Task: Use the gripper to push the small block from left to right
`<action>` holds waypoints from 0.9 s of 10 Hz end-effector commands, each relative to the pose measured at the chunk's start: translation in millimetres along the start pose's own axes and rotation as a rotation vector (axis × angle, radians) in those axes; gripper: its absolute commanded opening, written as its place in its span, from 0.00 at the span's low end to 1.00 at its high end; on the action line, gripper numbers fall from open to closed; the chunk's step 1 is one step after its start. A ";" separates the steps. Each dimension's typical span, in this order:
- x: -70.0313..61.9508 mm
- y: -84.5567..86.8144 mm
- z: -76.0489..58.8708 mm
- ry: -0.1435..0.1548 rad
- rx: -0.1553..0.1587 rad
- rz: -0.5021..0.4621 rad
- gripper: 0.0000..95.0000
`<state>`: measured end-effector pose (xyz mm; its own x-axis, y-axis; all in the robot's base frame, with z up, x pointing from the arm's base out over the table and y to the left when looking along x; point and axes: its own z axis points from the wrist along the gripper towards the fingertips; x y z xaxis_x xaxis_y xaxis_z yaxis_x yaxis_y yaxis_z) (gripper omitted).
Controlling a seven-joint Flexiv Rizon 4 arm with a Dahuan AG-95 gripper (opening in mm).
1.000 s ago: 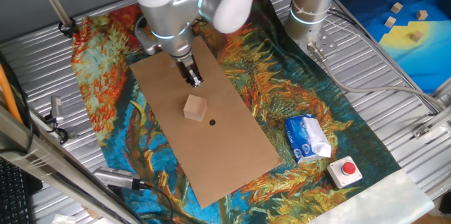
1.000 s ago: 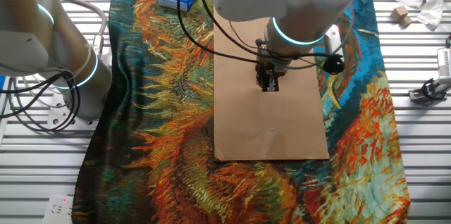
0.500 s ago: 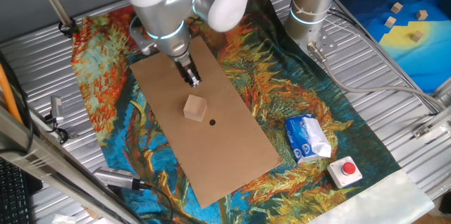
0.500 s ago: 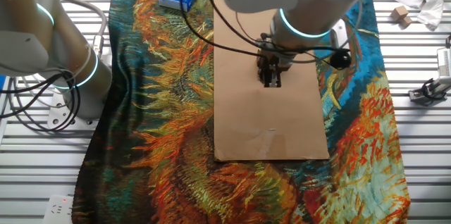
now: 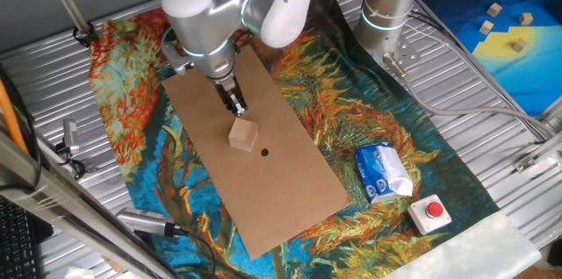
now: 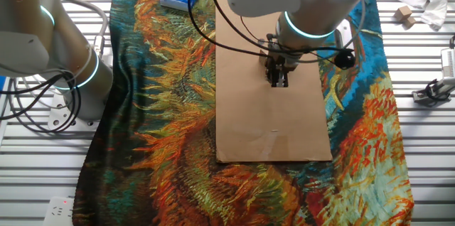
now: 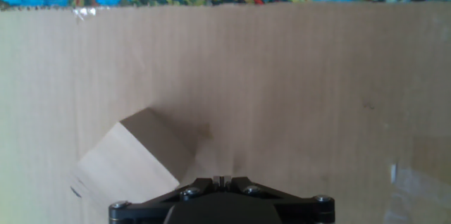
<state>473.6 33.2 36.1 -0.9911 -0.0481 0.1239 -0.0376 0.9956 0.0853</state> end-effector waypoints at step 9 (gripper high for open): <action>-24.9 81.7 2.8 0.009 0.004 0.140 0.00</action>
<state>492.7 110.1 39.1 -0.9858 0.0803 0.1475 0.0906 0.9938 0.0640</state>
